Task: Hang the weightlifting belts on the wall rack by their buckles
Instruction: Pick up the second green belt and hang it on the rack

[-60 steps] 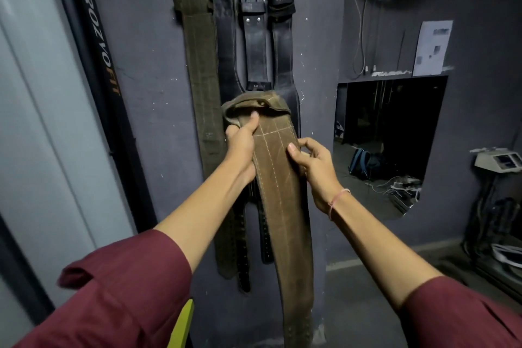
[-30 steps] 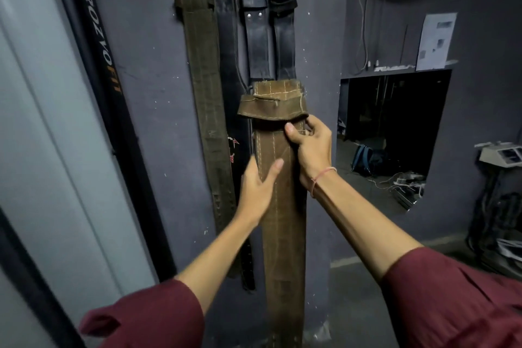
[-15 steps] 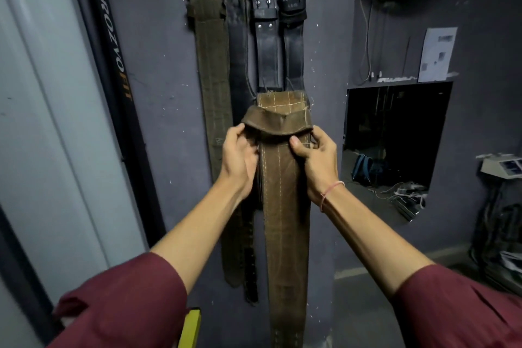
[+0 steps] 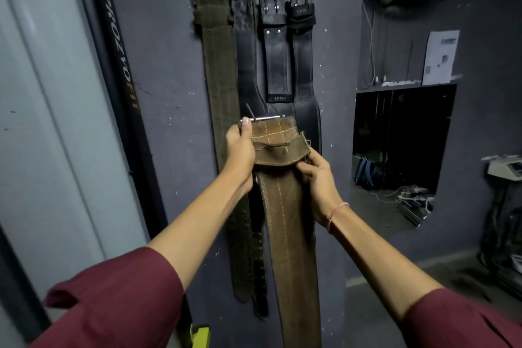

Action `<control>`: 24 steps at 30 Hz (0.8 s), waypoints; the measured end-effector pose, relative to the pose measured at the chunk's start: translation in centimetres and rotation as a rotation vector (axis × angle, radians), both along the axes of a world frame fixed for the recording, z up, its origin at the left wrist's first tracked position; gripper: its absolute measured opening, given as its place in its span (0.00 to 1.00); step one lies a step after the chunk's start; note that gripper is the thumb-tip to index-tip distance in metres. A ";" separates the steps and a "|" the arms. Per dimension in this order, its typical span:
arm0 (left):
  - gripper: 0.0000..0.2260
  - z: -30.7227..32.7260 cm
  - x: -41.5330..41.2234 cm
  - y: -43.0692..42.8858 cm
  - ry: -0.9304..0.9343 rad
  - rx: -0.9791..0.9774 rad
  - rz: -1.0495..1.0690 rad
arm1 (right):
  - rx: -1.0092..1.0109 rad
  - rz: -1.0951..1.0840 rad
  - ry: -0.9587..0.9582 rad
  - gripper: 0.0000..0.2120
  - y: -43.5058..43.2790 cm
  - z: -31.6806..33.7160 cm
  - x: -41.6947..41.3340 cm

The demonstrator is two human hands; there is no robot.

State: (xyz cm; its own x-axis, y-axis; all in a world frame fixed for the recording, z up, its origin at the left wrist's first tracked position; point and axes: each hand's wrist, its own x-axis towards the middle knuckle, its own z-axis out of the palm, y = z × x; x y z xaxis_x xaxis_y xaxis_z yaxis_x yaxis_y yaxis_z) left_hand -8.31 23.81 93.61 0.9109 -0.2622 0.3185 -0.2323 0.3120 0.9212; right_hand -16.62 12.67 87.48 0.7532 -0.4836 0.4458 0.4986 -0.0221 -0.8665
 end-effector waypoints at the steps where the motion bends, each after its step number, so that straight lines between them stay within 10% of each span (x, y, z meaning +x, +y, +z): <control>1: 0.22 -0.3 0.0 -0.3 -0.017 -0.004 0.020 | 0.013 0.013 0.000 0.15 0.3 0.1 0.1; 8: 0.10 -1.3 1.5 -2.0 -0.176 -0.046 0.188 | 0.177 -0.035 -0.051 0.22 -1.5 0.3 3.3; 16: 0.12 -0.6 6.8 -4.6 -0.223 -0.063 0.365 | -0.220 -0.078 -0.076 0.14 -5.1 4.8 10.7; 24: 0.18 2.2 11.7 -4.6 -0.314 0.008 0.546 | -0.202 -0.054 -0.163 0.12 -5.9 7.9 16.0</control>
